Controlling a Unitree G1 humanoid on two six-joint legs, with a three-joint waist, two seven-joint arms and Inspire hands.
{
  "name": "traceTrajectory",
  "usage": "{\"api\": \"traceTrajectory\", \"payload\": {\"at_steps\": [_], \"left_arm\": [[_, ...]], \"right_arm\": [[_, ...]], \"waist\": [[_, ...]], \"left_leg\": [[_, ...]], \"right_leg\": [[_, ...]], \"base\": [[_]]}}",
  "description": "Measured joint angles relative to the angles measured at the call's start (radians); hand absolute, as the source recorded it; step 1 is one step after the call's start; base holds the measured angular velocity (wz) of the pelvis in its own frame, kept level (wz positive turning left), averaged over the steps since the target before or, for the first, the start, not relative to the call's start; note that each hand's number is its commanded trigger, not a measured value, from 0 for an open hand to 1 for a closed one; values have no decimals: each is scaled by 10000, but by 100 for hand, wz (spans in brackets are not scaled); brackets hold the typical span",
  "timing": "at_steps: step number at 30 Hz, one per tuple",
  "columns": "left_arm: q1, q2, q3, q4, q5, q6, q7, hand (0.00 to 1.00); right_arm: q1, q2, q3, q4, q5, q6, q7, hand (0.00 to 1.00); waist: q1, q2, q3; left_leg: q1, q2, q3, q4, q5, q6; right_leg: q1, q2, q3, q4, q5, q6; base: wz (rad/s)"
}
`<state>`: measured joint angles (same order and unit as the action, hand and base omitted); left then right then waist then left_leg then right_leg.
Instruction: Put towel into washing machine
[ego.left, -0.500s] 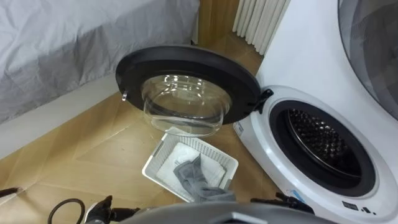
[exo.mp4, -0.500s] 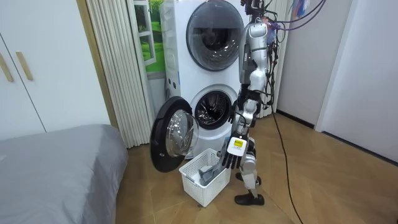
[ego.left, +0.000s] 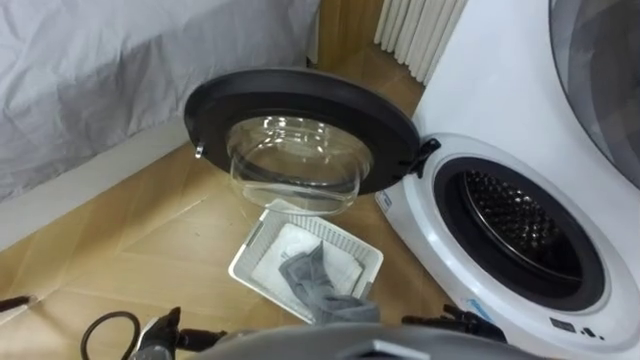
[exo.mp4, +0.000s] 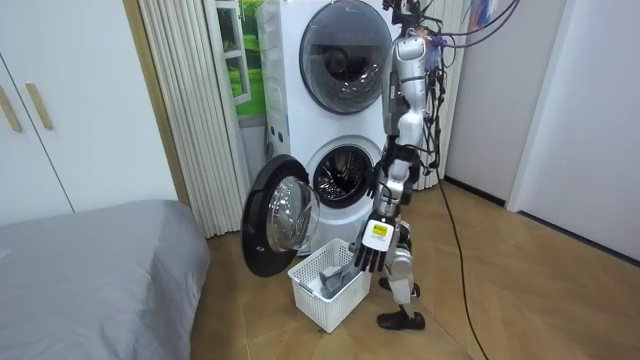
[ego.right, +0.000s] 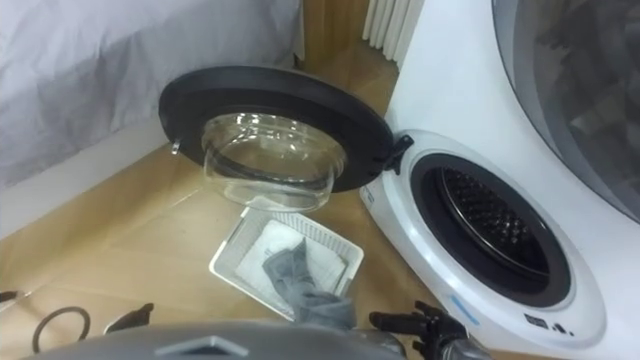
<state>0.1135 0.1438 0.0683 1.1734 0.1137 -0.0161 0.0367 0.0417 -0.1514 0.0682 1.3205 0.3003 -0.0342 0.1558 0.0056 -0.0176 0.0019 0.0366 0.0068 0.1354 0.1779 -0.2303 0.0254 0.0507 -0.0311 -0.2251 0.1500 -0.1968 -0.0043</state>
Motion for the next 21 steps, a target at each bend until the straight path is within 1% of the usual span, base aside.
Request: {"api": "traceTrajectory", "payload": {"at_steps": [1,4,6,7,8,9,10,11,12,13,14,15,16,17,18,20,21], "left_arm": [[-42,3,-49,-31,84,0,30,0],[-358,7,-398,-67,790,-179,234,0],[-642,5,-632,-60,1280,-301,392,0],[-900,0,-750,-57,1688,-353,486,0],[-1237,-24,-848,-42,2069,-425,501,0],[-1606,-84,-942,-3,2403,-541,547,0],[-1796,-134,-989,70,2547,-601,593,0],[-2219,-246,-1154,147,2878,-624,650,0],[-2561,-388,-1335,165,3191,-638,671,0],[-2737,-432,-1542,169,3268,-654,700,0],[-3062,-495,-1792,327,3392,-799,711,0],[-3488,-510,-2106,595,3394,-908,728,0],[-3696,-512,-2185,686,3394,-946,740,0],[-4093,-526,-2397,733,3405,-960,811,0],[-4262,-534,-2619,752,3412,-976,870,0],[-4591,-521,-2975,754,3404,-1000,912,0],[-4764,-492,-3189,749,3411,-1002,975,0]], "right_arm": [[-39,0,51,0,-3,-3,-1,0],[-260,-9,277,84,-325,-96,-8,0],[-582,-5,496,174,-542,-212,-2,0],[-776,16,579,201,-814,-232,-1,0],[-1013,44,677,209,-1137,-316,1,0],[-1269,71,682,209,-1408,-370,-2,0],[-1406,83,683,227,-1522,-394,-6,0],[-1712,95,684,379,-1695,-419,-12,0],[-2026,102,731,427,-1883,-417,-40,0],[-2162,107,853,435,-1883,-414,-67,0],[-2422,148,1018,432,-1962,-428,-129,0],[-2771,221,1126,405,-2088,-428,-156,0],[-2889,265,1168,399,-2123,-433,-190,0],[-3120,339,1236,370,-2142,-489,-326,0],[-3319,382,1377,333,-2141,-535,-451,0],[-3533,397,1586,238,-2087,-546,-575,0],[-3599,396,1795,63,-2051,-529,-682,0]], "waist": [[-7,-12,-6],[-30,38,37],[-30,51,49],[-44,49,65],[-45,35,112],[-40,28,183],[-34,28,224],[-49,57,313],[-45,80,362],[-46,77,370],[-46,54,416],[-35,23,506],[-69,31,587],[-257,53,659],[-305,68,688],[-316,67,731],[-318,46,753]], "left_leg": [[-99,7,-5,51,0,0],[-475,11,-25,149,8,6],[-831,27,-25,284,12,11],[-1142,43,-48,393,23,27],[-1496,59,-85,561,27,33],[-1892,85,-99,788,28,35],[-2107,89,-109,916,28,35],[-2510,100,-113,1133,28,36],[-2930,103,-110,1337,31,40],[-3157,102,-107,1441,38,53],[-3591,103,-89,1642,42,61],[-4002,117,-72,1859,41,62],[-4246,131,-73,2051,41,63],[-4777,144,-89,2415,39,64],[-5256,145,-90,2708,39,65],[-5867,155,-68,3074,37,67],[-6237,155,-32,3295,35,71]], "right_leg": [[-44,-3,-9,36,1,0],[-394,-12,-17,88,16,-24],[-777,-28,-12,301,15,-24],[-1116,-35,-10,512,14,-26],[-1485,-47,33,705,13,-29],[-1901,-76,48,944,13,-29],[-2111,-101,41,1082,13,-29],[-2543,-135,75,1366,11,-32],[-3043,-180,117,1683,11,-32],[-3306,-203,131,1834,11,-32],[-3753,-234,171,2082,10,-33],[-4208,-256,244,2341,9,-35],[-4420,-266,265,2485,7,-38],[-4872,-312,286,2735,-9,-64],[-5351,-364,335,3050,-36,-107],[-6087,-433,389,3605,-46,-120],[-6515,-454,520,3899,-82,-172]], "base": [[0],[0],[0],[6],[6],[5],[0],[-5],[-7],[-8],[-9],[-7],[0],[9],[5],[-6],[-4]]}}
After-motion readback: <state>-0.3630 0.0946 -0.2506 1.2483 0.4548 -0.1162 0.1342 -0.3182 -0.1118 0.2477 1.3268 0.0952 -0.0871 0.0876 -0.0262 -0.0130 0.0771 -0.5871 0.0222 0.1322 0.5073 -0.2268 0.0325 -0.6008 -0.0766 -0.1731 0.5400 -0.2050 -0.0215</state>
